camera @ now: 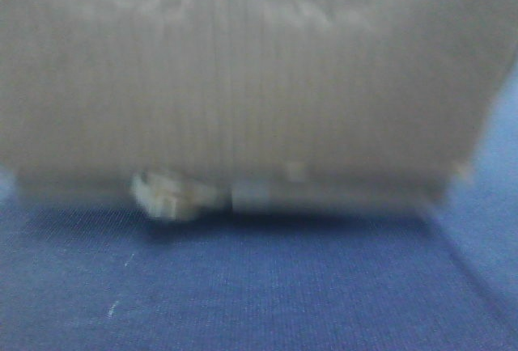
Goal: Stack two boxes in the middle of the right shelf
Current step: 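Lift the two stacked boxes off the table with both grippers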
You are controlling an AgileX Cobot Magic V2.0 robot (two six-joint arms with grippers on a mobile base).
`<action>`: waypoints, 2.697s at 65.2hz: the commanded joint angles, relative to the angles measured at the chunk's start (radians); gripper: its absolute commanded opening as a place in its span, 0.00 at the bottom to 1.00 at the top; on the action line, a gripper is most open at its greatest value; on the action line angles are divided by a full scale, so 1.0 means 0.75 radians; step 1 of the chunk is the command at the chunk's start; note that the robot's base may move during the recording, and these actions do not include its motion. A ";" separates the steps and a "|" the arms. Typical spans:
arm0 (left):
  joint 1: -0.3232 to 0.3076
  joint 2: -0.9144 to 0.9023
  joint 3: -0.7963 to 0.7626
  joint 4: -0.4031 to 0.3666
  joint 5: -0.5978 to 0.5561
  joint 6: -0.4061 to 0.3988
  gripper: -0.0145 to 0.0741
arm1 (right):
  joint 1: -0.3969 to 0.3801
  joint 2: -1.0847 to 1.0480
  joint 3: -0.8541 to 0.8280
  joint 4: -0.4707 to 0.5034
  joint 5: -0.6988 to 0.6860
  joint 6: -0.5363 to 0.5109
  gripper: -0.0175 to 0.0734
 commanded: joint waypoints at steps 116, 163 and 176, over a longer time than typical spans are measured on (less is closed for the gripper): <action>0.004 -0.037 -0.178 0.316 -0.304 -0.048 0.04 | -0.010 -0.009 -0.134 -0.359 -0.426 0.105 0.03; 0.004 -0.037 -0.178 0.314 -0.300 -0.048 0.04 | -0.010 -0.009 -0.134 -0.359 -0.657 0.105 0.03; 0.004 -0.037 -0.178 0.314 -0.300 -0.048 0.04 | -0.010 -0.009 -0.134 -0.359 -0.780 0.105 0.03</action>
